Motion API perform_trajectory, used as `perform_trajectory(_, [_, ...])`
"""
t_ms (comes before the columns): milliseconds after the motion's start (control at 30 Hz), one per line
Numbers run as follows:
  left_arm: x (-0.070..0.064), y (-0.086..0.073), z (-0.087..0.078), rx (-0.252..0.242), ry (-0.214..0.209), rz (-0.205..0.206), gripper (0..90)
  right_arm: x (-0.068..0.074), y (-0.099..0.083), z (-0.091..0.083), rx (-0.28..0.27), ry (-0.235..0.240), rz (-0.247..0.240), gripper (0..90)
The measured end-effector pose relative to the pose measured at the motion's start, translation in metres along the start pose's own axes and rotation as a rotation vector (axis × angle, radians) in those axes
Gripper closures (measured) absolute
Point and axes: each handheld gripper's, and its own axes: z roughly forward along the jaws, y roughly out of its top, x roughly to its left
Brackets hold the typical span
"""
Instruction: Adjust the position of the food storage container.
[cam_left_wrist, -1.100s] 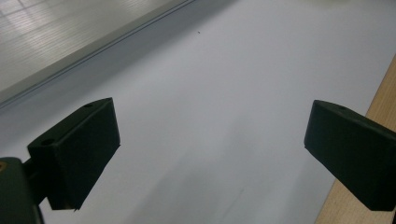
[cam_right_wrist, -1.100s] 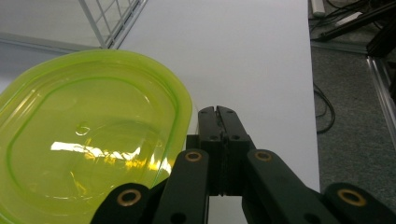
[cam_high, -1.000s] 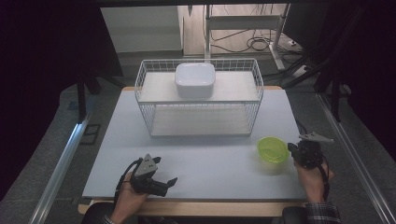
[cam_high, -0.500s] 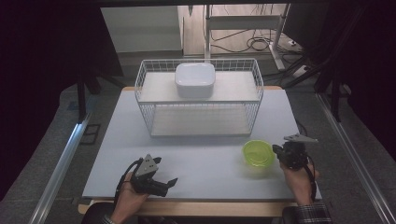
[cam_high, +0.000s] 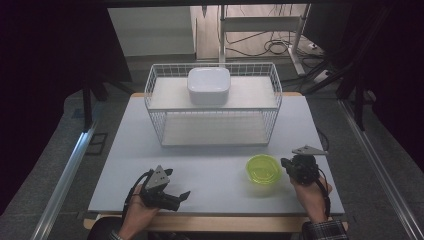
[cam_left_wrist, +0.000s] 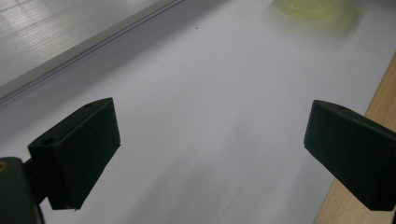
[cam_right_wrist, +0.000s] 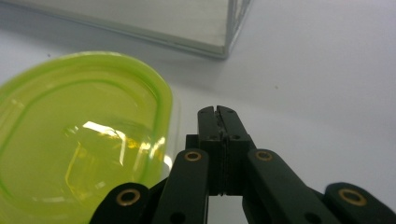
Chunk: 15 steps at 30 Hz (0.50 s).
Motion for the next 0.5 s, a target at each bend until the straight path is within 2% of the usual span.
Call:
perform_trajectory(167, [0.000, 0.000, 0.000, 0.002, 0.003, 0.001, 3.3, 0.002, -0.011, -0.005, 0.037, 0.000, 0.001, 89.2])
perform_trajectory(333, [-0.001, 0.000, 0.001, 0.007, 0.005, 0.004, 3.3, 0.014, -0.020, -0.009, 0.072, 0.046, -0.007, 89.2])
perform_trajectory(500, [-0.001, 0.000, 0.002, 0.012, 0.005, 0.007, 3.3, 0.022, -0.023, -0.006, 0.101, 0.086, -0.011, 89.2])
